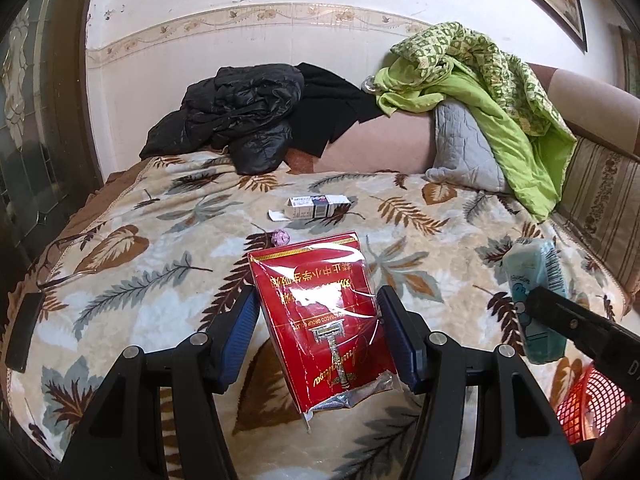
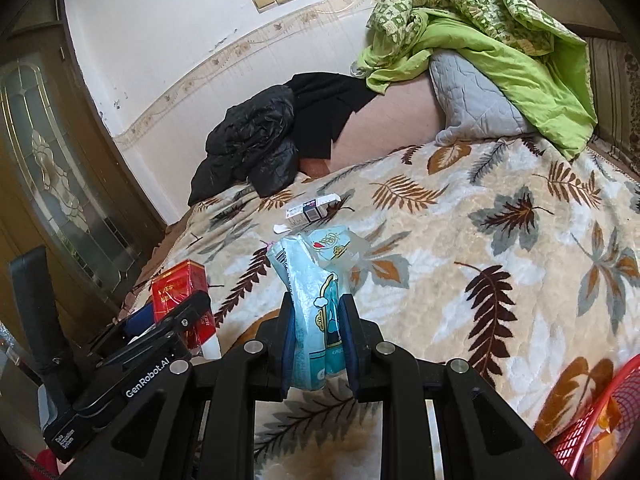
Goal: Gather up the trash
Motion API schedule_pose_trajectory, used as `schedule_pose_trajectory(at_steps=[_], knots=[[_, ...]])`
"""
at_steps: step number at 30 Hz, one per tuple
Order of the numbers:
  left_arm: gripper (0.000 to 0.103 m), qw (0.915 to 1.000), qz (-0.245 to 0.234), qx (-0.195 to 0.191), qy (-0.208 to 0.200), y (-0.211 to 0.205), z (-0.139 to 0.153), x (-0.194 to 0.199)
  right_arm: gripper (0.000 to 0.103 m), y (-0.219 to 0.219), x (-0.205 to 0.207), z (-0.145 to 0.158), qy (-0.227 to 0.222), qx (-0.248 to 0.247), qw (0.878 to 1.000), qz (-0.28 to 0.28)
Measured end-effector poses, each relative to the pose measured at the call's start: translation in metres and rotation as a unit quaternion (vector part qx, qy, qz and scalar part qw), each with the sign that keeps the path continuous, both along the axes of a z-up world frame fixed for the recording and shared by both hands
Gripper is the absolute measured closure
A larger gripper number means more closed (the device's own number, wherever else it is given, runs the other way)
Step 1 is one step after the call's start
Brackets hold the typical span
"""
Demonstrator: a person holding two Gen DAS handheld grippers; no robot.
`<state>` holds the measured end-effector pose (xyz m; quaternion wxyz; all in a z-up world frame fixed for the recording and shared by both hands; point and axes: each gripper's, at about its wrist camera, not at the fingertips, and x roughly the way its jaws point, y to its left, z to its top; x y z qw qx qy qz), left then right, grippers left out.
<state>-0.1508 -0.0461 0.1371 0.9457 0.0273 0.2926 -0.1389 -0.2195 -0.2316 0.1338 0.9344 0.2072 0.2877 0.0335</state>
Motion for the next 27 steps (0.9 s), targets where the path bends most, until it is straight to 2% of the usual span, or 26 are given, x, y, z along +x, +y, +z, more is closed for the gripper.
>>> schedule_pose_trajectory(at_steps=[9,13,17,19,22,25,27], knots=[[0.043,0.9999,-0.010,-0.014,0.001,0.004,0.006,-0.005,0.081,0.011,-0.009,0.013,-0.018,-0.012,1.000,0.006],[0.043,0.9985,-0.044,-0.030,0.011,-0.002,0.006,-0.010,0.081,0.000,-0.016,0.013,-0.019,0.006,1.000,-0.006],[0.043,0.9933,-0.106,-0.043,0.015,-0.023,0.012,-0.027,0.081,-0.019,-0.041,0.019,-0.027,0.028,0.999,-0.022],[0.043,0.9877,-0.148,-0.047,0.017,-0.040,0.015,-0.038,0.081,-0.037,-0.062,0.019,-0.029,0.047,0.998,-0.035],[0.043,0.9723,-0.228,-0.045,0.025,-0.078,0.019,-0.061,0.081,-0.074,-0.102,0.017,-0.027,0.062,0.995,-0.075],[0.043,0.9526,-0.297,-0.045,0.049,-0.115,0.019,-0.081,0.080,-0.115,-0.148,0.011,-0.021,0.071,0.989,-0.130],[0.043,0.9356,-0.344,-0.046,0.068,-0.145,0.019,-0.097,0.080,-0.143,-0.181,0.002,-0.013,0.081,0.982,-0.171]])
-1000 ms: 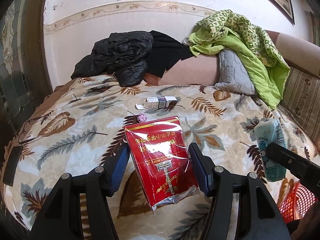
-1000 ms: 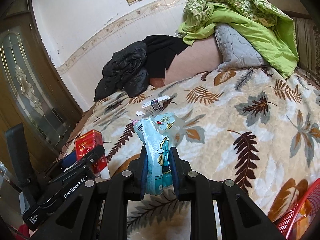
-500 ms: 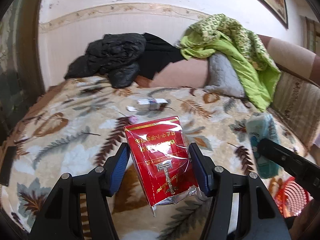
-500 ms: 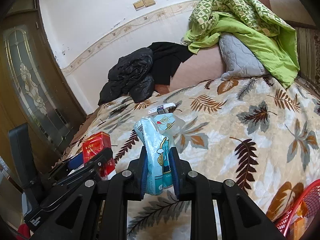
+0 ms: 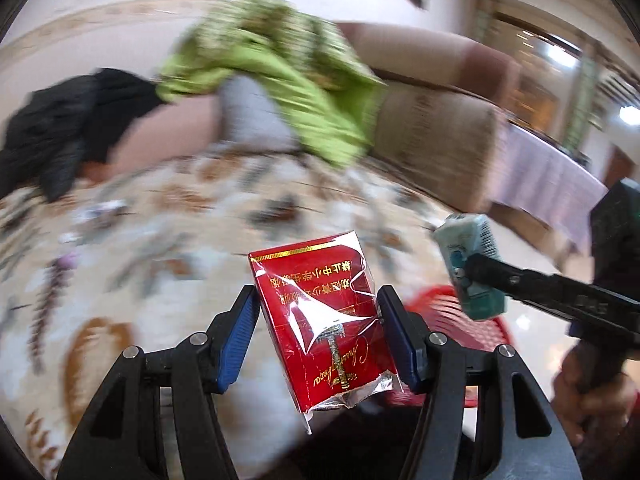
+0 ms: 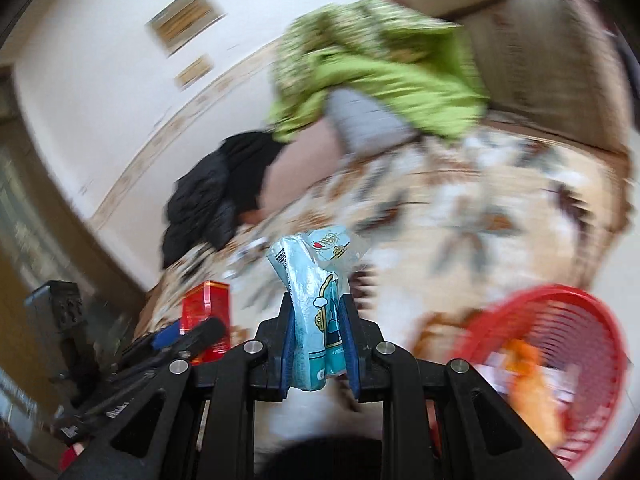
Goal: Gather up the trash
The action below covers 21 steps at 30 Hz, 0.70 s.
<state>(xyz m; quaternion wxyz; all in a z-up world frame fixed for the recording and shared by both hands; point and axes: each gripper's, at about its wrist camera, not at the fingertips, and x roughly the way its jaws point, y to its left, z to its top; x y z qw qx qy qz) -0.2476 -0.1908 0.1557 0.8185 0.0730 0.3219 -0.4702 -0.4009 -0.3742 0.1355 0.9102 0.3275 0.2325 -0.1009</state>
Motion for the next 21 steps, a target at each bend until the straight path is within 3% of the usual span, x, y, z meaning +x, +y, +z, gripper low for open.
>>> schedule_pose_trajectory(at_steps=[5,8,10,13,17,21], knots=[[0.043,0.9932,-0.103,0.019,0.052,-0.071,-0.013,-0.033,0.078,-0.054,-0.058,-0.030,0.035,0.035,0.996,-0.073],[0.043,0.9871,-0.137,0.041,0.073,-0.107,-0.027,-0.048,0.075,-0.071,-0.069,-0.047,0.050,0.055,0.993,-0.092],[0.041,0.9821,-0.158,0.056,0.086,-0.126,-0.037,-0.056,0.060,-0.078,-0.071,-0.059,0.064,0.066,0.991,-0.099],[0.039,0.9793,-0.161,0.079,0.092,-0.143,-0.050,-0.062,0.043,-0.087,-0.076,-0.065,0.076,0.071,0.988,-0.118],[0.038,0.9809,-0.144,0.081,0.102,-0.138,-0.053,-0.052,0.043,-0.089,-0.070,-0.058,0.076,0.048,0.988,-0.126],[0.027,0.9832,-0.127,0.056,0.119,-0.121,-0.050,-0.033,0.043,-0.086,-0.058,-0.057,0.071,0.051,0.989,-0.116]])
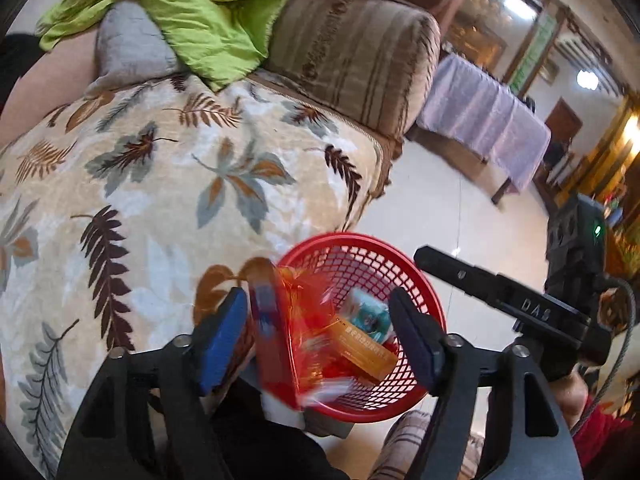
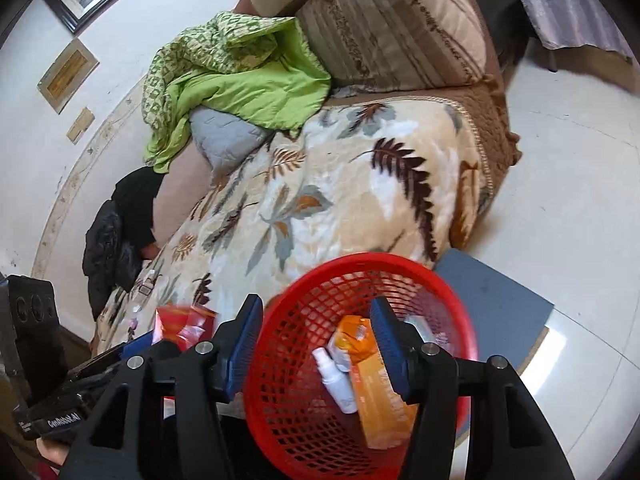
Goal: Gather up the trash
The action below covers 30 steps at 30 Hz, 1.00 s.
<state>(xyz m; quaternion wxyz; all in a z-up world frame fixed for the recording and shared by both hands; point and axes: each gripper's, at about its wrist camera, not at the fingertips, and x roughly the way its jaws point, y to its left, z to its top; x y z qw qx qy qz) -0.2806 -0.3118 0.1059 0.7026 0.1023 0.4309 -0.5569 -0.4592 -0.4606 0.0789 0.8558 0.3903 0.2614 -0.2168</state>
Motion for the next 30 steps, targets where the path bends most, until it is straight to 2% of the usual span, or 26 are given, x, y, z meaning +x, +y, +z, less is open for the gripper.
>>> schedule_pose_trajectory(at_steps=[4,7,9,18,21,25,30], knots=[[0.027,0.9997,-0.010,-0.004,0.020,-0.009,0.001,0.002,0.043,-0.001,-0.001,0.010,-0.004,-0.007,1.000,-0.019],[0.027,0.9998,-0.019,-0.008,0.007,-0.011,0.006,-0.005,0.043,-0.003,-0.009,0.024,-0.008,-0.033,0.999,-0.031],[0.027,0.9997,-0.017,-0.009,0.013,-0.006,0.006,-0.002,0.042,-0.002,-0.014,0.028,-0.009,-0.040,0.999,-0.033],[0.027,0.9970,0.060,-0.034,0.036,0.041,0.013,0.049,0.042,0.016,0.012,0.027,-0.011,-0.030,0.999,0.006],[0.027,0.9940,0.093,-0.042,0.039,0.065,0.016,0.070,0.042,0.027,0.028,0.022,-0.023,-0.004,0.999,0.044],[0.027,0.9897,0.129,-0.046,0.043,0.095,0.013,0.095,0.042,0.047,0.051,0.016,-0.011,-0.005,0.996,0.084],[0.027,0.9837,0.172,-0.037,0.039,0.126,0.004,0.120,0.042,0.074,0.077,0.003,-0.001,0.020,0.991,0.136]])
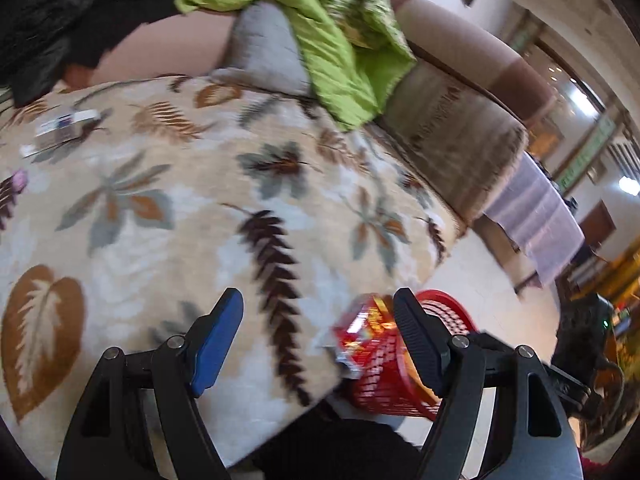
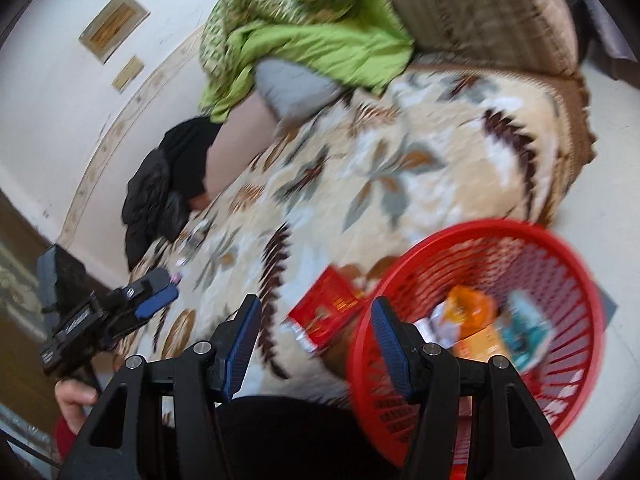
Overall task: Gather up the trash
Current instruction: 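Move both open tools back over the trash on the bed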
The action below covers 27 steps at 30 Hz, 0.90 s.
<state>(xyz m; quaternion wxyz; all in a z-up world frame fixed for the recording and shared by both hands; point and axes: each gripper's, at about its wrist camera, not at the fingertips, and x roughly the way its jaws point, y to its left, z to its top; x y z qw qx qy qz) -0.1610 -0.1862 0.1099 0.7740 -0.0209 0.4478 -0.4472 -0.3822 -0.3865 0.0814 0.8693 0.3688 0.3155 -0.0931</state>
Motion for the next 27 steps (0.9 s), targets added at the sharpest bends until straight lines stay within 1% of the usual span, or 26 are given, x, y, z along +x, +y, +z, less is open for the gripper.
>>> schedule_pose_trajectory(at_steps=[3,5,9,13,17,21,24,27], knots=[[0.027,0.9997,0.021,0.005,-0.006,0.017,-0.004,0.011,0.042,0.018,0.019,-0.014,0.016,0.025,0.999,0.036],[0.027,0.9995,0.032,0.003,-0.001,0.027,-0.007,0.019,0.042,0.028,0.033,-0.023,0.032,0.035,0.997,0.054],[0.027,0.9990,0.044,0.005,0.000,0.042,-0.013,0.027,0.042,0.035,0.058,-0.046,0.078,0.057,0.994,0.057],[0.027,0.9984,0.054,0.014,-0.008,0.055,-0.017,0.035,0.042,0.036,0.072,-0.061,0.115,0.057,0.991,0.045],[0.027,0.9973,0.072,0.009,0.000,0.073,-0.022,0.050,0.041,0.033,0.088,-0.065,0.132,0.033,0.991,0.019],[0.027,0.9963,0.085,0.005,0.004,0.086,-0.025,0.065,0.040,0.022,0.109,-0.063,0.151,-0.013,0.988,-0.017],[0.027,0.9953,0.097,0.007,0.003,0.096,-0.028,0.077,0.041,0.012,0.127,-0.062,0.158,-0.038,0.986,-0.029],[0.027,0.9933,0.115,0.008,0.008,0.109,-0.031,0.095,0.040,0.001,0.143,-0.060,0.141,-0.041,0.989,-0.027]])
